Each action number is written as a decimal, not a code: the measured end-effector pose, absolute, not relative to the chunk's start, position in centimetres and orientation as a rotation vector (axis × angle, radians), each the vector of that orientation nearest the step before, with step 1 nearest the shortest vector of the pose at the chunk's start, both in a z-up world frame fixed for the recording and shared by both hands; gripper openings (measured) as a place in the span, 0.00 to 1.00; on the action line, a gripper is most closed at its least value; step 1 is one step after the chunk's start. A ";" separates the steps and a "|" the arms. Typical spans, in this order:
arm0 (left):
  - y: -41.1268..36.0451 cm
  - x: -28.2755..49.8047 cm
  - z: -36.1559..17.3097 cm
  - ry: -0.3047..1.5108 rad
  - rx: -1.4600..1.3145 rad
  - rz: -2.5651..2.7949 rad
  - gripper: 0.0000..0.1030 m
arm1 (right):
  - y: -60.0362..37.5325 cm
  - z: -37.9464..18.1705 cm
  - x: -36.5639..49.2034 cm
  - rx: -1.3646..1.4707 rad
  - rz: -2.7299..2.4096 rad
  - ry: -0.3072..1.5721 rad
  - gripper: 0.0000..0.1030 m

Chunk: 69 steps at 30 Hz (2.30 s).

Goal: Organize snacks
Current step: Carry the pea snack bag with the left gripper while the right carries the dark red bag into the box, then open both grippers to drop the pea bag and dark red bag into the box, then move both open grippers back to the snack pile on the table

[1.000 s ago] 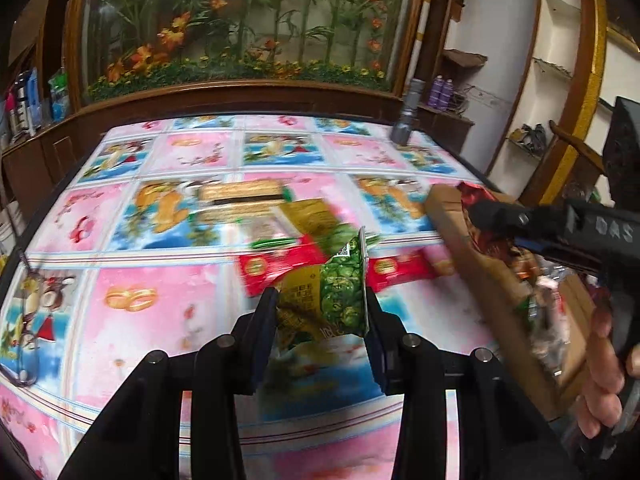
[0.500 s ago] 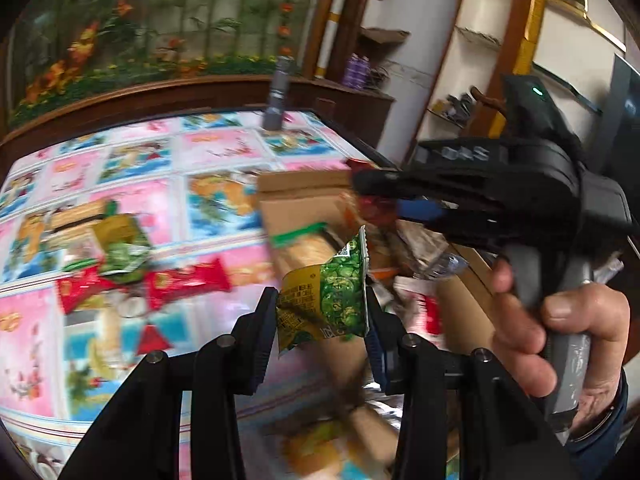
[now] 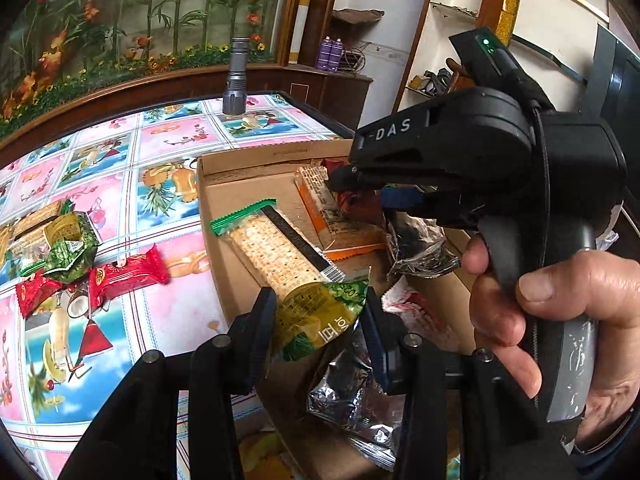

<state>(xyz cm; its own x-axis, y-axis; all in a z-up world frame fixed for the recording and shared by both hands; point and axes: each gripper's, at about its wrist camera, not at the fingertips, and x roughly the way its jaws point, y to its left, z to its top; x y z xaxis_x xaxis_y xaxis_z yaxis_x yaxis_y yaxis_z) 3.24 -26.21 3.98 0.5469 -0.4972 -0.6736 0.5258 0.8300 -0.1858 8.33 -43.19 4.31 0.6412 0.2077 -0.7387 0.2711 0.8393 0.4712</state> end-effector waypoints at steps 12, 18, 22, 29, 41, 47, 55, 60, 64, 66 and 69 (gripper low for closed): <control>-25.1 3.5 4.4 0.774 -0.026 -0.654 0.60 | -43.0 5.9 7.5 0.561 -0.066 0.827 0.42; -24.7 3.1 5.1 0.759 -0.044 -0.679 0.61 | -43.4 6.7 6.9 0.564 -0.089 0.784 0.43; -24.1 2.8 5.9 0.737 -0.064 -0.686 0.64 | -43.7 6.7 6.9 0.582 -0.093 0.771 0.43; -22.0 2.9 7.3 0.680 -0.087 -0.637 0.67 | -41.9 7.8 6.8 0.524 -0.025 0.715 0.43; -11.0 6.7 7.8 0.615 -0.016 -0.307 0.76 | -36.0 7.5 7.1 0.388 0.160 0.741 0.45; -3.9 12.4 4.7 0.750 -0.164 -0.200 0.76 | -33.4 7.1 6.9 0.328 0.213 0.762 0.46; -4.3 14.2 2.1 0.858 -0.188 -0.327 0.76 | -32.9 6.4 7.2 0.346 0.252 0.798 0.46; -9.7 10.8 0.9 0.944 0.222 -0.431 0.76 | -33.3 6.5 7.1 0.356 0.244 0.795 0.46; -10.7 9.0 2.0 0.864 0.311 -0.452 0.76 | -33.3 6.6 7.1 0.363 0.248 0.795 0.46; -10.2 9.6 2.4 0.834 0.280 -0.399 0.76 | -33.2 6.7 7.0 0.361 0.251 0.792 0.46; -9.9 10.9 2.4 0.795 0.252 -0.315 0.76 | -33.1 6.7 7.0 0.363 0.253 0.791 0.46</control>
